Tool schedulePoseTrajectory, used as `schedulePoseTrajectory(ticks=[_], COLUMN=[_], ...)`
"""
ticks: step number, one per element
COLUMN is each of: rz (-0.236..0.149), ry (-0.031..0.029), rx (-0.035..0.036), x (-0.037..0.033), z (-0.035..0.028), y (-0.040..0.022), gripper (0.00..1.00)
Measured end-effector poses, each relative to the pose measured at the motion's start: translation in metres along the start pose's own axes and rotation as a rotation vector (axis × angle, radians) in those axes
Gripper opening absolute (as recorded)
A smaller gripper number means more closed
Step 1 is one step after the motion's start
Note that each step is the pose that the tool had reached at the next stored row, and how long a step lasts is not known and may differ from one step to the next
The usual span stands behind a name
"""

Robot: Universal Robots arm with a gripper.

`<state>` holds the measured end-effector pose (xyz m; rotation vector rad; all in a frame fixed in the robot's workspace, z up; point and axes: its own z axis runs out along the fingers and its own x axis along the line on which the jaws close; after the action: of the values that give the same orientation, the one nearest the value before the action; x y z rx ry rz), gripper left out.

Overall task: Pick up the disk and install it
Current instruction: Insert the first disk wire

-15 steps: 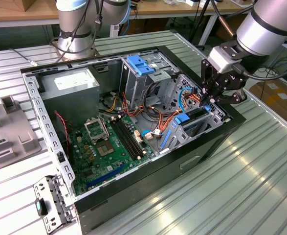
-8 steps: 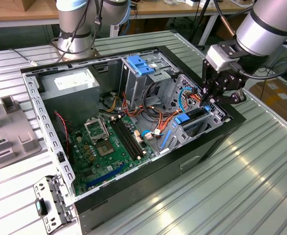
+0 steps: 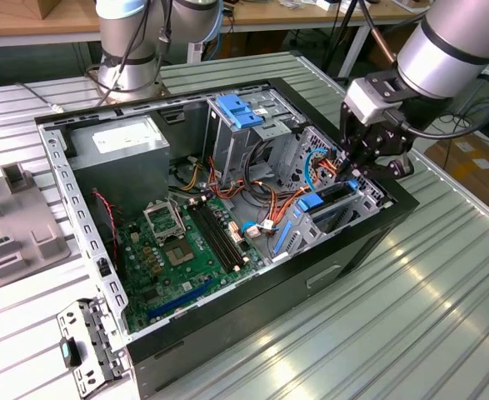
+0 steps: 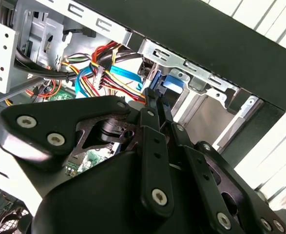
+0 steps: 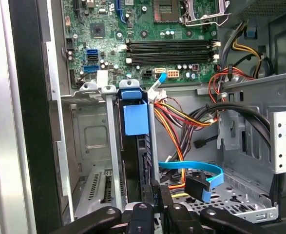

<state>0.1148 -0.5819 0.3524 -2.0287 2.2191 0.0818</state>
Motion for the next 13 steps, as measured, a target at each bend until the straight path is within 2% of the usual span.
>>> schedulePoseTrajectory(ticks=[7, 11, 13], rz=[0.0, 0.001, 0.001], ry=[-0.0048, -0.0096, -0.014], rx=[-0.0004, -0.0008, -0.0012], x=[0.0027, 0.0055, 0.0068], z=[0.0031, 0.0044, 0.0056], y=[0.0021, 0.0024, 0.0027], gripper=[0.17, 0.17, 0.17])
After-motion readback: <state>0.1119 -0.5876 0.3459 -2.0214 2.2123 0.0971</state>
